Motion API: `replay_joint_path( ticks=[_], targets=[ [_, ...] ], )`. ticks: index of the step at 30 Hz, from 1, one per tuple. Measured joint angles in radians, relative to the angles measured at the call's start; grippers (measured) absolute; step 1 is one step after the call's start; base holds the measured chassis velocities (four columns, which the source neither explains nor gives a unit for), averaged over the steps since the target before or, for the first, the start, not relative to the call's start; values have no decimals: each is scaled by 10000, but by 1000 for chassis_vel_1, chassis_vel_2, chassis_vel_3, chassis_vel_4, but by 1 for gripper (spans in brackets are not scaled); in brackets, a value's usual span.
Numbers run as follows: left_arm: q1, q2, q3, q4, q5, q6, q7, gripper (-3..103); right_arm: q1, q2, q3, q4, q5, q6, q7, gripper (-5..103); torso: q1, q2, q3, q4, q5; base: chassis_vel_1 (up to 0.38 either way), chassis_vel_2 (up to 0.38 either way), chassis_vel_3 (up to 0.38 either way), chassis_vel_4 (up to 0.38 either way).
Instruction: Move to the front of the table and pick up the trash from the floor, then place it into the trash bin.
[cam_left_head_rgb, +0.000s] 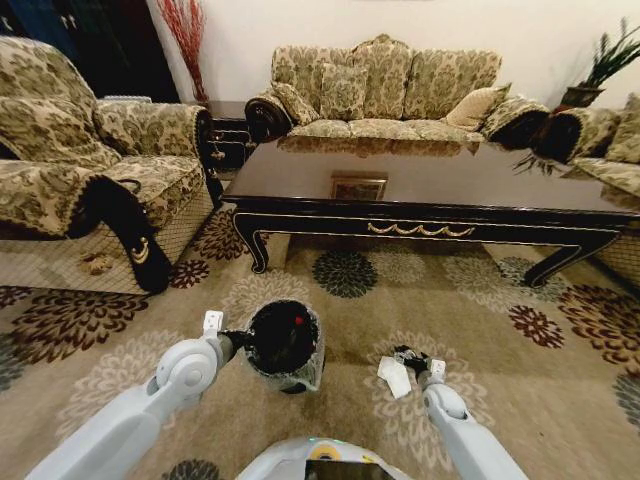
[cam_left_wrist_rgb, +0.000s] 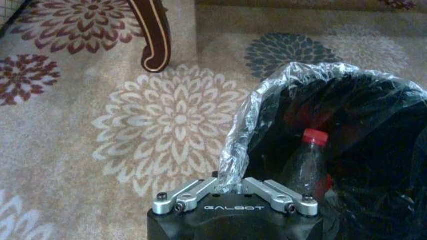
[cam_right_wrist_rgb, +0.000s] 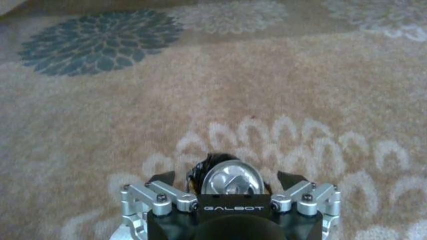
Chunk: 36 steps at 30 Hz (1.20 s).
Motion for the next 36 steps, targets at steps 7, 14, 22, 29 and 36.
replay_joint_path(
  ticks=[7,14,22,29,36],
  targets=[
    [12,-2,-61,38,-9,1,1,2,97,79,-109,-267,-146,209,-28,77,0,0,-1,-1,-1,0,0,0,0],
    [-28,-13,-69,63,-23,0,5,2,128,34,-119,-266,-154,230,-60,62,0,1,-1,2,-2,0,0,0,0],
    [-66,-46,-20,67,-27,0,11,2,36,-136,-66,-197,-127,215,-66,48,0,0,0,-4,2,0,0,0,0],
    [-88,-56,-1,75,-26,0,9,2,-43,-252,-16,-31,-83,208,-67,18,0,0,0,2,0,0,0,0,0],
    [-85,-53,-12,56,-21,1,9,2,-269,-476,254,476,41,226,-39,1,0,0,0,3,1,0,0,0,0]
  ],
)
